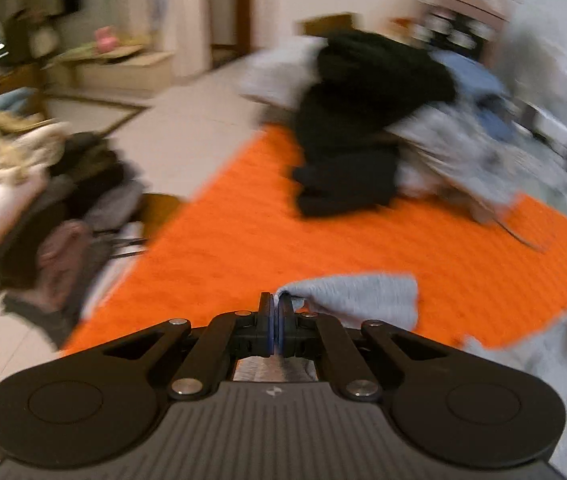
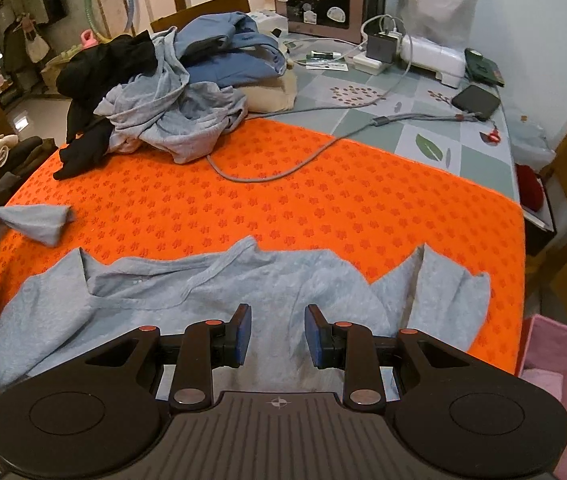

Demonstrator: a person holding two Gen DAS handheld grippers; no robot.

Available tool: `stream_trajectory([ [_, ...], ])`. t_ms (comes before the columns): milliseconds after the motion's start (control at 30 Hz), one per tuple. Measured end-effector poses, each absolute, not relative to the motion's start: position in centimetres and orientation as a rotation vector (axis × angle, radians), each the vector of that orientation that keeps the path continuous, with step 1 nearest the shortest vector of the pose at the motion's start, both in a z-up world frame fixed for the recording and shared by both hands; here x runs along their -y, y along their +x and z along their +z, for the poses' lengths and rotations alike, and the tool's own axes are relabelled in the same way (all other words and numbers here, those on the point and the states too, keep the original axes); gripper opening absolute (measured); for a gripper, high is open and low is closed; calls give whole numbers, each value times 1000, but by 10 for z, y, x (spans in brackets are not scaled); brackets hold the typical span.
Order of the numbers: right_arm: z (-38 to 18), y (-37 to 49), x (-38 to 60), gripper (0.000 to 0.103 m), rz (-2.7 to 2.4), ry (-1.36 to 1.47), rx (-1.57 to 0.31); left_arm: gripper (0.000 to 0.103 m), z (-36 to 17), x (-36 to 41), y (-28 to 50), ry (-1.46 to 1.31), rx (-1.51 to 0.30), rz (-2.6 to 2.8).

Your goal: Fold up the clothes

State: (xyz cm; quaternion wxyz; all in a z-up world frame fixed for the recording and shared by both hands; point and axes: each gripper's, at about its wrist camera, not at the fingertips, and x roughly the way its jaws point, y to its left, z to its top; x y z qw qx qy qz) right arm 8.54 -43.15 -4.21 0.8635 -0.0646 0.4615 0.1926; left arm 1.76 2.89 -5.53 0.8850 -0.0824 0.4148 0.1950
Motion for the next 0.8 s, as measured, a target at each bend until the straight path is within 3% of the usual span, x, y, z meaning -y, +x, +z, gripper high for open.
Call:
stream_trajectory([
  [267, -45, 112, 423, 32, 486, -195, -955, 4, -47, -88, 5, -236, -930, 575],
  [333, -46, 120, 419, 32, 509, -220, -948, 20, -44, -90, -1, -263, -930, 577],
  [400, -47, 133, 414, 32, 537, -252, -945, 28, -38, -84, -6, -276, -913, 568],
  [800, -70, 192, 368, 32, 737, -380, -1038, 35, -54, 1, 19, -257, -935, 270],
])
